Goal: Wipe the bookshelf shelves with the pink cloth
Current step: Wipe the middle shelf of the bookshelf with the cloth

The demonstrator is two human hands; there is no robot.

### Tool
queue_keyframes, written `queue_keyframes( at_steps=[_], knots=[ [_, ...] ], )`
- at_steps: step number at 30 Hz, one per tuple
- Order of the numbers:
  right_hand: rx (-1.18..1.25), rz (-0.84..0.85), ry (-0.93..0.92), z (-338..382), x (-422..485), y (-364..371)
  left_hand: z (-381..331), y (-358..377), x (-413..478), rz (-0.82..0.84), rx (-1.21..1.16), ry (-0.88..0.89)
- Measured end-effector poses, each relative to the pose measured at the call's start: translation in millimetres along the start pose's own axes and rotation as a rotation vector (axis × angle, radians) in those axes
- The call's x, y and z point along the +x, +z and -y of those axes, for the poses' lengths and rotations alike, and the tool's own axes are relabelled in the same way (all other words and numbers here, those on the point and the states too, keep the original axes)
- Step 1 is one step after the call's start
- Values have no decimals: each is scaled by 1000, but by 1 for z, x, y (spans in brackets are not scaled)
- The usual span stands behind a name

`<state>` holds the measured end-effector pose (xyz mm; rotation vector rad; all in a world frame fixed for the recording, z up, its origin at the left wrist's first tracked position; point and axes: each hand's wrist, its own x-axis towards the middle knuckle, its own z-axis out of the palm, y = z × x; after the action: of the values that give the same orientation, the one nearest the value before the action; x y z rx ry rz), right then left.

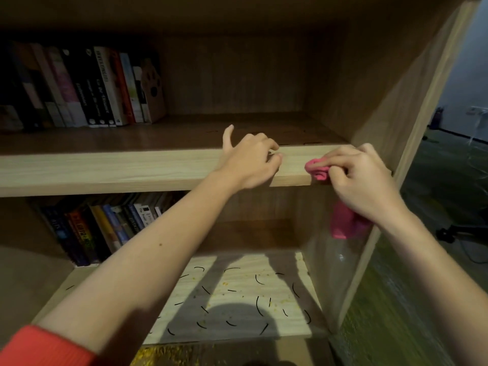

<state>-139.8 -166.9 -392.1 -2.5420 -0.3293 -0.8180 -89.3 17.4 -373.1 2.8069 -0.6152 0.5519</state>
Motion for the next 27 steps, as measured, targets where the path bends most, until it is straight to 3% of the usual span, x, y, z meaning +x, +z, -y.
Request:
queue_keyframes(
  at_steps=[6, 10, 14, 23, 27],
  knots=[
    [-117, -80, 130, -10, 18, 2, 2, 16, 4, -106, 31, 22],
    [-34, -63, 69, -7, 14, 8, 5, 19, 9, -56, 35, 7],
    [-85, -51, 158, -13, 24, 0, 3, 21, 11, -47, 30, 5],
    [-39, -80, 168, 8, 14, 12, 1, 16, 7, 34, 3, -21],
    [-11, -65, 73, 0, -1, 5, -1, 15, 6, 32, 2, -32]
  ],
)
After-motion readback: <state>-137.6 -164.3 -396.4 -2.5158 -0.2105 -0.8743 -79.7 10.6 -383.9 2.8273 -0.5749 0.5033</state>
